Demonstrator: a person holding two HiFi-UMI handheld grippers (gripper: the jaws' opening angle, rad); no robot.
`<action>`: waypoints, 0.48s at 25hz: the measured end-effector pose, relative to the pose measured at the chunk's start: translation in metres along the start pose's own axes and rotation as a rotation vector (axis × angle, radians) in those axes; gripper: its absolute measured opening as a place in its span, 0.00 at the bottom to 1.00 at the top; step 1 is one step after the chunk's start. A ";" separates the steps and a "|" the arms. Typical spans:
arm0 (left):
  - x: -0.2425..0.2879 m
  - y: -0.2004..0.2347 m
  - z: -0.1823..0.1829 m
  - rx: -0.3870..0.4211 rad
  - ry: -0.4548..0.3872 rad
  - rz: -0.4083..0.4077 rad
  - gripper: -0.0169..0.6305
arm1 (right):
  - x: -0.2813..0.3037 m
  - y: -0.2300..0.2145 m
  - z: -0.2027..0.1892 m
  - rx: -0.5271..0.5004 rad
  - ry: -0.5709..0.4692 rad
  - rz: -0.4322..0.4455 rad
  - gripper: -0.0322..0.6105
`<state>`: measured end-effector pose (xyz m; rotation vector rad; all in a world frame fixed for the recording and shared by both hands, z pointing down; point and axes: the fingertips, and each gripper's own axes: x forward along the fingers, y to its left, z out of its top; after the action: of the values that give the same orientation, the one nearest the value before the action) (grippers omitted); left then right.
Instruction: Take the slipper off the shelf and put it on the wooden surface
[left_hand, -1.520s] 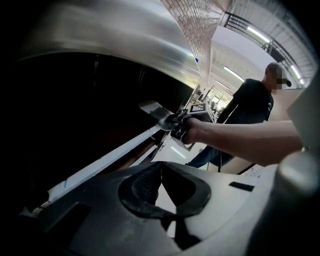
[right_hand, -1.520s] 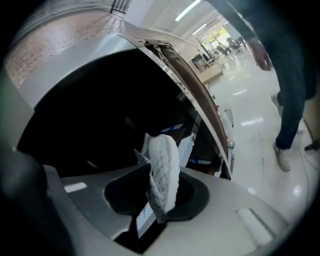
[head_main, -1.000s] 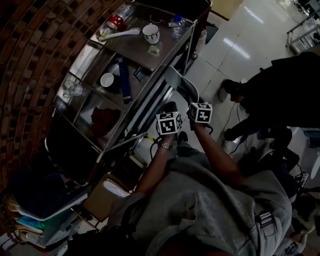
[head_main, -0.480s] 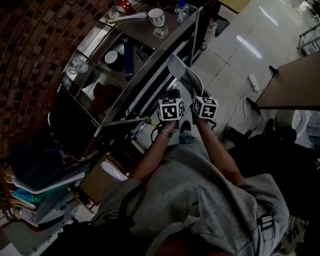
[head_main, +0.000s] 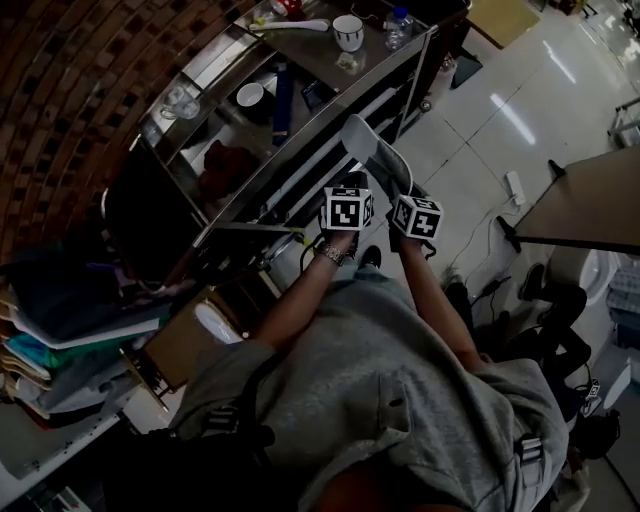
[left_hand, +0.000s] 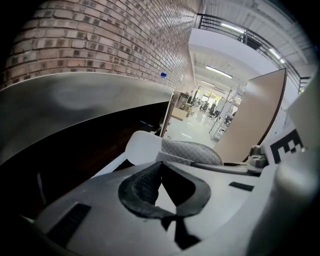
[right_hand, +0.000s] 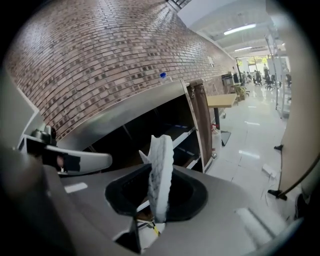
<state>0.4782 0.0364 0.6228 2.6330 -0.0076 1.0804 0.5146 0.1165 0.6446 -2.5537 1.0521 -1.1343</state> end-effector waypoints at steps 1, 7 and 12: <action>-0.002 0.005 0.001 -0.007 -0.005 0.005 0.03 | 0.000 0.005 -0.003 -0.009 0.021 0.020 0.16; -0.032 0.079 0.004 -0.125 -0.048 0.094 0.03 | 0.012 0.040 -0.035 -0.113 0.205 0.245 0.17; -0.074 0.150 -0.017 -0.259 -0.100 0.232 0.03 | 0.034 0.078 -0.060 -0.316 0.337 0.428 0.16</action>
<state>0.3965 -0.1103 0.6234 2.4884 -0.4540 0.9424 0.4467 0.0440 0.6756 -2.2073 1.8834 -1.3858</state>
